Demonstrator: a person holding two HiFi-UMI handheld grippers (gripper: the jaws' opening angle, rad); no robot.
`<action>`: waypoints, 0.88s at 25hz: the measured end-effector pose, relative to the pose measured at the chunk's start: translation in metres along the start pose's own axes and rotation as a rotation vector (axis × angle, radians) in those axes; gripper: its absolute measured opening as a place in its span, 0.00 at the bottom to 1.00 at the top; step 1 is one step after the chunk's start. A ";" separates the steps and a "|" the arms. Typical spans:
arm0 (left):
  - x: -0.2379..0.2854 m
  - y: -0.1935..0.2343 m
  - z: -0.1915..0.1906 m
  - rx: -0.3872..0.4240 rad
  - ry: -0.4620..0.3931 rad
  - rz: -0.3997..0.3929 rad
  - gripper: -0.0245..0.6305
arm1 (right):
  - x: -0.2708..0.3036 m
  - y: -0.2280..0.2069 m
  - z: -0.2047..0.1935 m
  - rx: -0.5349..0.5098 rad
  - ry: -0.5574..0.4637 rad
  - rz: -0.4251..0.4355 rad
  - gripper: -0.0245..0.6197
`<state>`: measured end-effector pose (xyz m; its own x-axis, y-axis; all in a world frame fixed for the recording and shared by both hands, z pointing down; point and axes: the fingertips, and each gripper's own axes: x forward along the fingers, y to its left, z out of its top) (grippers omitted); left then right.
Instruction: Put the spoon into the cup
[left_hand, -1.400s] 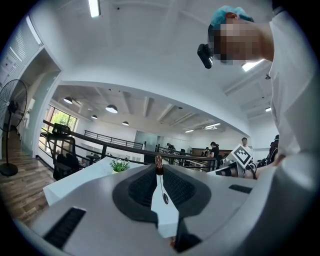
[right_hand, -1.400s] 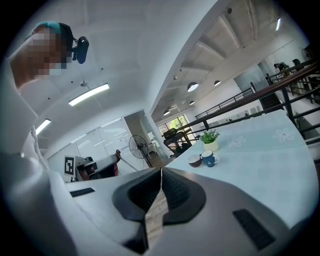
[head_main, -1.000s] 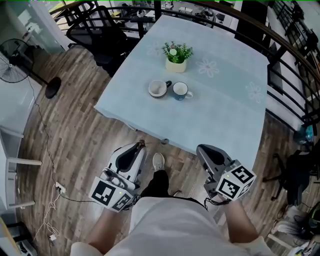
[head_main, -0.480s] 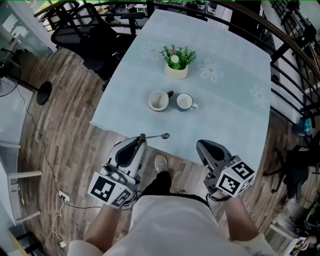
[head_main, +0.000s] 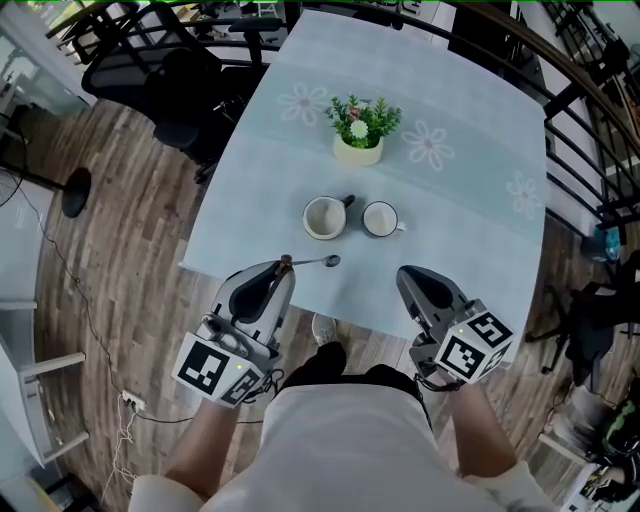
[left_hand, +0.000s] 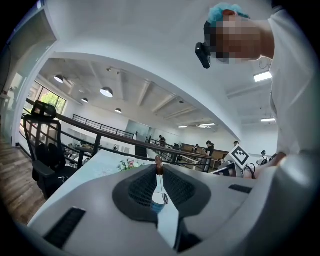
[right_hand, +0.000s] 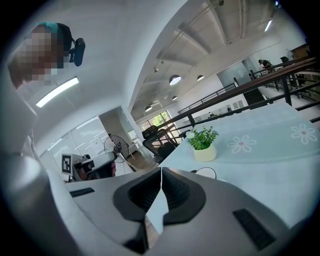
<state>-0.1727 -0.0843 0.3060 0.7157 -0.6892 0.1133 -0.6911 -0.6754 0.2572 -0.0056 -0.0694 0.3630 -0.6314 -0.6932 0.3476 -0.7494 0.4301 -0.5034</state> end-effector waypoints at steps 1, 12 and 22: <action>0.002 0.004 0.000 -0.001 0.002 -0.004 0.12 | 0.003 0.000 0.002 0.000 -0.002 -0.002 0.07; 0.028 0.019 0.000 -0.014 0.018 -0.028 0.12 | 0.015 -0.017 0.022 0.005 -0.030 -0.041 0.07; 0.067 0.015 -0.002 -0.017 0.027 0.003 0.12 | 0.019 -0.050 0.036 0.010 -0.035 -0.017 0.07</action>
<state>-0.1349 -0.1400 0.3195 0.7162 -0.6837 0.1402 -0.6917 -0.6686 0.2730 0.0270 -0.1248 0.3661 -0.6108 -0.7206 0.3281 -0.7579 0.4120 -0.5059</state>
